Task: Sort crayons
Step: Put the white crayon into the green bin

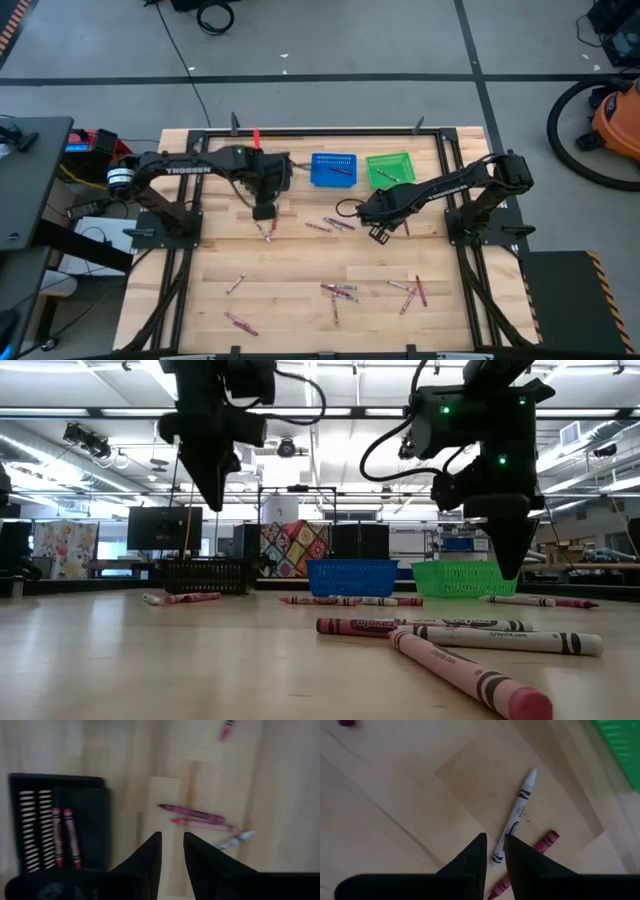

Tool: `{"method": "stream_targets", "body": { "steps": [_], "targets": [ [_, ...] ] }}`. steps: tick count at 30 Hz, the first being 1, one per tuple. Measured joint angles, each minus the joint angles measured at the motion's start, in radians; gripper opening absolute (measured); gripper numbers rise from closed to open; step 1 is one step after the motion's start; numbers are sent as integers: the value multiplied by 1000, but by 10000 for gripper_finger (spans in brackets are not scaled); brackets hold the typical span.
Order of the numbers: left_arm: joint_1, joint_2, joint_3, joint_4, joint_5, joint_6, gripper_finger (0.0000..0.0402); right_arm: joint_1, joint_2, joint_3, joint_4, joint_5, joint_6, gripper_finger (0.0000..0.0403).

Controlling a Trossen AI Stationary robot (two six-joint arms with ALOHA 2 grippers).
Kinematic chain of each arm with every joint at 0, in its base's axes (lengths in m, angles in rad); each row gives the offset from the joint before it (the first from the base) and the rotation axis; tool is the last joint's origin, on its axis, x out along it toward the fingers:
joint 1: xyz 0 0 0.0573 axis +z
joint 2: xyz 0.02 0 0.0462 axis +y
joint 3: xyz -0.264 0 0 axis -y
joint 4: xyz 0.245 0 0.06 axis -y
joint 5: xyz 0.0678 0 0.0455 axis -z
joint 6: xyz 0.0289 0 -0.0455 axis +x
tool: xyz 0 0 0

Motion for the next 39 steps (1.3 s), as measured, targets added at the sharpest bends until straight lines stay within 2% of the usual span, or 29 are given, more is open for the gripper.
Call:
{"method": "stream_targets", "body": {
  "steps": [7, 13, 16, 29, 39],
  "targets": [
    [-127, 0, 0, -28, 0, -18, 91, -54, 0, 0, 1, 0, -66, 75],
    [-185, 0, 0, -35, 0, -65, 91, -95, 0, -7, 20, -3, -109, 75],
    [-202, 0, 0, -35, 0, -70, 91, -119, 0, -36, 71, -39, -129, 75],
    [-205, 1, 0, -35, 0, -79, 91, -144, -7, -115, 137, -64, -127, 75],
    [-205, 1, 0, -34, 0, -79, 91, -170, -13, -160, 199, -143, -149, 73]
  ]
}}
